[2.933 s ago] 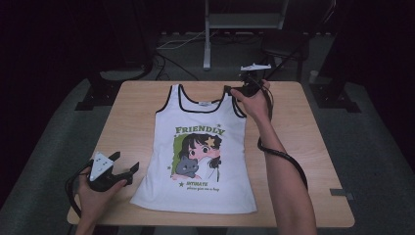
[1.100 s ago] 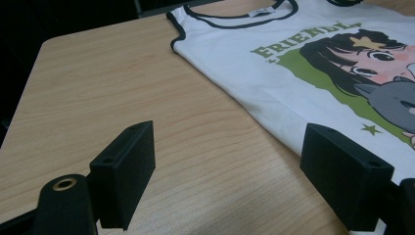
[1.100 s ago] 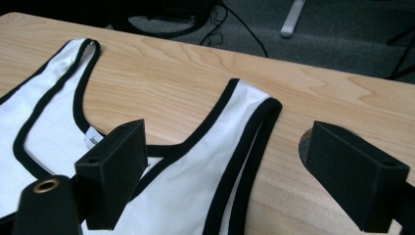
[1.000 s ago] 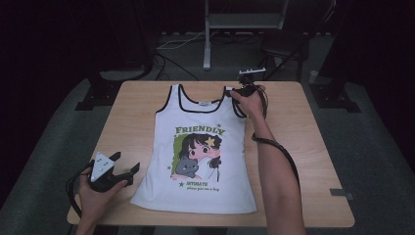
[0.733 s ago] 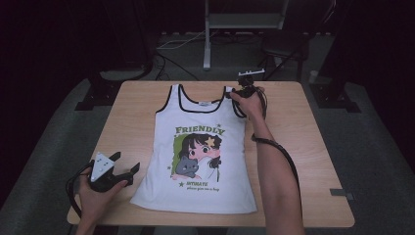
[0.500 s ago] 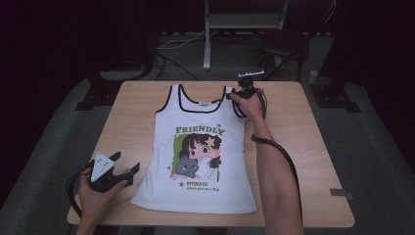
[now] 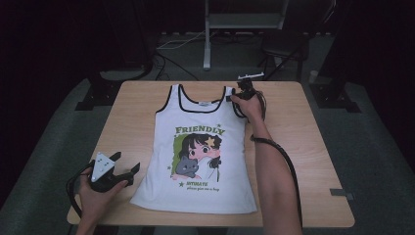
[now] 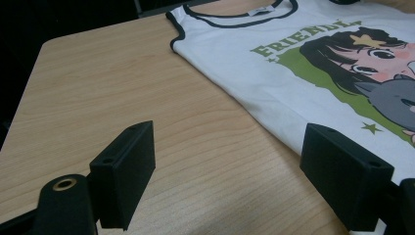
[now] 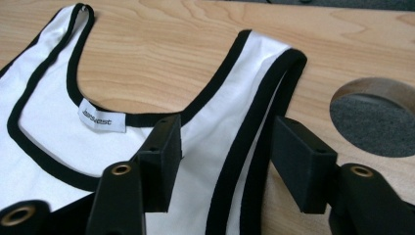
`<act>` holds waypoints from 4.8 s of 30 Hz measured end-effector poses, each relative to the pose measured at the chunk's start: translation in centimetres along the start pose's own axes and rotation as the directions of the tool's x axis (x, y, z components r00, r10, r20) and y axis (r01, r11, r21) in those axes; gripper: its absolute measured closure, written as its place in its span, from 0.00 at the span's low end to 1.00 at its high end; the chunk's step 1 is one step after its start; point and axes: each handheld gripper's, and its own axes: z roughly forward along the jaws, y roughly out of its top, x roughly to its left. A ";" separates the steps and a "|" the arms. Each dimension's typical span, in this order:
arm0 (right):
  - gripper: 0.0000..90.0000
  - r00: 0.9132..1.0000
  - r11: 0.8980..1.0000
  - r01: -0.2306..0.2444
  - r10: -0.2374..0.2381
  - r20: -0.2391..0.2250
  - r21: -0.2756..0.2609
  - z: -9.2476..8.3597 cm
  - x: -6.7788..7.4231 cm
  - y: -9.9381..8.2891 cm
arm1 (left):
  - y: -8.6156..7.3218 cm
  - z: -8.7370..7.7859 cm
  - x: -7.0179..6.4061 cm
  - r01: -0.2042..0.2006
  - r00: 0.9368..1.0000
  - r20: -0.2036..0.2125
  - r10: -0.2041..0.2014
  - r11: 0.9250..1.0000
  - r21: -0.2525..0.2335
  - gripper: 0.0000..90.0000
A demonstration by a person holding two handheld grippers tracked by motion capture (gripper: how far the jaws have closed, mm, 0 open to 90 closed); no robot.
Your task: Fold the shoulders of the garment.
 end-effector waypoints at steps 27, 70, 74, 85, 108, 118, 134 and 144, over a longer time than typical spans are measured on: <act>0.64 0.996 0.996 -0.084 0.084 0.003 -0.007 0.6 -0.9 -0.7 | 0.0 0.1 -0.1 -0.010 1.000 0.001 0.010 1.000 0.003 0.23; 0.96 0.986 0.983 0.053 -0.079 -0.146 -0.175 -2.3 3.0 -0.9 | 0.0 0.0 -0.3 -0.015 1.000 0.001 0.015 1.000 -0.006 0.23; 0.95 0.979 0.980 0.102 -0.129 -0.156 -0.171 -2.7 3.9 -0.9 | 0.0 0.0 -0.3 -0.019 1.000 0.001 0.019 1.000 -0.003 0.23; 0.94 0.949 0.954 0.259 -0.280 -0.146 -0.149 -3.9 5.8 -1.6 | 0.0 0.0 -0.4 -0.023 1.000 0.003 0.023 1.000 -0.001 0.23; 0.91 0.836 0.855 0.505 -0.518 -0.181 -0.117 -4.9 8.1 -5.6 | 0.0 0.1 -0.5 -0.025 1.000 0.001 0.025 1.000 0.002 0.23; 0.89 0.816 0.851 0.522 -0.517 -0.258 -0.057 -4.9 8.1 -6.8 | 0.1 0.1 -0.5 -0.027 1.000 0.000 0.027 1.000 0.005 0.23; 0.60 0.758 0.798 0.599 -0.591 -0.277 -0.063 -5.5 10.0 -7.3 | 0.1 0.1 -0.7 -0.035 0.999 0.004 0.035 0.999 0.008 0.23; 0.51 0.757 0.792 0.607 -0.601 -0.258 -0.064 -4.6 11.0 -7.4 | 0.1 0.1 -0.7 -0.036 0.999 0.004 0.036 0.999 0.007 0.23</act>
